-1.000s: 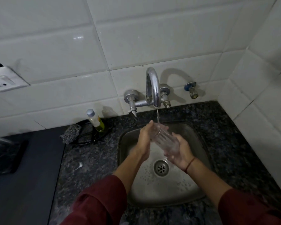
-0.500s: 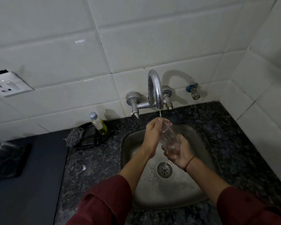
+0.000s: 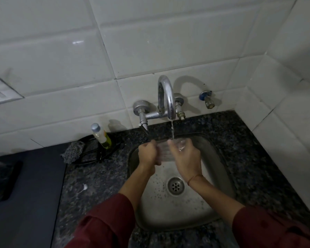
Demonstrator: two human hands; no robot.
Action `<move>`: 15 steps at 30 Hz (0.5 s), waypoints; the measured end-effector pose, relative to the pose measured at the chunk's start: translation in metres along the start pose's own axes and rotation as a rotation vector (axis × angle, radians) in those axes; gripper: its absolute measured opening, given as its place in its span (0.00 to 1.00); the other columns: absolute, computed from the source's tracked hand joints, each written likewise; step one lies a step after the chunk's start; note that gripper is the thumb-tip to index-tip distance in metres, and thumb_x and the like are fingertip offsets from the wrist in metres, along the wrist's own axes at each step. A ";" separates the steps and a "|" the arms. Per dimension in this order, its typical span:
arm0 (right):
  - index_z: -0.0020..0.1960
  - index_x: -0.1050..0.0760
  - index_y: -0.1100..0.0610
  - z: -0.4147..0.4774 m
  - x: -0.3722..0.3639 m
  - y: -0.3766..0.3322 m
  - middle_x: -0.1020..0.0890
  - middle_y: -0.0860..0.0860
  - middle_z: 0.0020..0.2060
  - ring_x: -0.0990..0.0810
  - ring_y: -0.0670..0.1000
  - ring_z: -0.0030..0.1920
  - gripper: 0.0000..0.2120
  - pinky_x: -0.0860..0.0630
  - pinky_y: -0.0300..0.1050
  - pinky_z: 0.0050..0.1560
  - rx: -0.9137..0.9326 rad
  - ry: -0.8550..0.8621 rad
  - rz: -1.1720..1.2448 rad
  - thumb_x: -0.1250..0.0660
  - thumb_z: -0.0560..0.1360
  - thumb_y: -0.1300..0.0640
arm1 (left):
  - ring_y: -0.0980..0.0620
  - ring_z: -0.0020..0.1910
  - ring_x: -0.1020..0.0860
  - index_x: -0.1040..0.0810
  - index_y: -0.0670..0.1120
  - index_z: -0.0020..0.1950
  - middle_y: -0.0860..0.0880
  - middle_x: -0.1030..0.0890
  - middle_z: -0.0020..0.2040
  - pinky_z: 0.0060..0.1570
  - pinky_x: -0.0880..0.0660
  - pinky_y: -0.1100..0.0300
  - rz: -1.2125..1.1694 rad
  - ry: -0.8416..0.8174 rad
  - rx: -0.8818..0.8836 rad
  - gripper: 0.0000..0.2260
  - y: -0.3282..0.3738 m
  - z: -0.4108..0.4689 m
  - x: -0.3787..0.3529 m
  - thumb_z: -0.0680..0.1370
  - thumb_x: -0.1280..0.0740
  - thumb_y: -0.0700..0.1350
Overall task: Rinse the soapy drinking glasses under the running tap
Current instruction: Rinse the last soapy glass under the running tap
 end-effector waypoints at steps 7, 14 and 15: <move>0.76 0.36 0.57 -0.007 0.013 0.003 0.32 0.51 0.65 0.30 0.46 0.65 0.36 0.31 0.33 0.66 0.470 -0.200 -0.115 0.34 0.75 0.38 | 0.49 0.24 0.31 0.23 0.37 0.47 0.44 0.23 0.33 0.20 0.37 0.62 -0.381 -0.251 0.163 0.12 -0.027 0.014 -0.010 0.81 0.45 0.39; 0.59 0.21 0.59 0.001 0.031 0.001 0.22 0.52 0.56 0.26 0.51 0.60 0.15 0.29 0.37 0.61 0.846 -0.237 -0.268 0.26 0.75 0.56 | 0.49 0.28 0.28 0.23 0.38 0.49 0.43 0.23 0.37 0.21 0.36 0.61 -0.409 -0.302 0.167 0.12 -0.037 0.017 -0.025 0.81 0.44 0.42; 0.60 0.21 0.59 0.003 0.030 0.003 0.21 0.52 0.55 0.25 0.51 0.58 0.14 0.27 0.40 0.60 0.857 -0.318 -0.300 0.27 0.75 0.58 | 0.49 0.28 0.27 0.23 0.39 0.49 0.42 0.24 0.38 0.21 0.36 0.61 -0.424 -0.304 0.166 0.11 -0.038 0.019 -0.025 0.81 0.44 0.42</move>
Point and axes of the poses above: each hand's wrist, its own z-axis towards the middle knuckle, its own x-axis out of the back of the hand, y = z × x, the point moved 3 cm from there along z, towards the middle knuckle
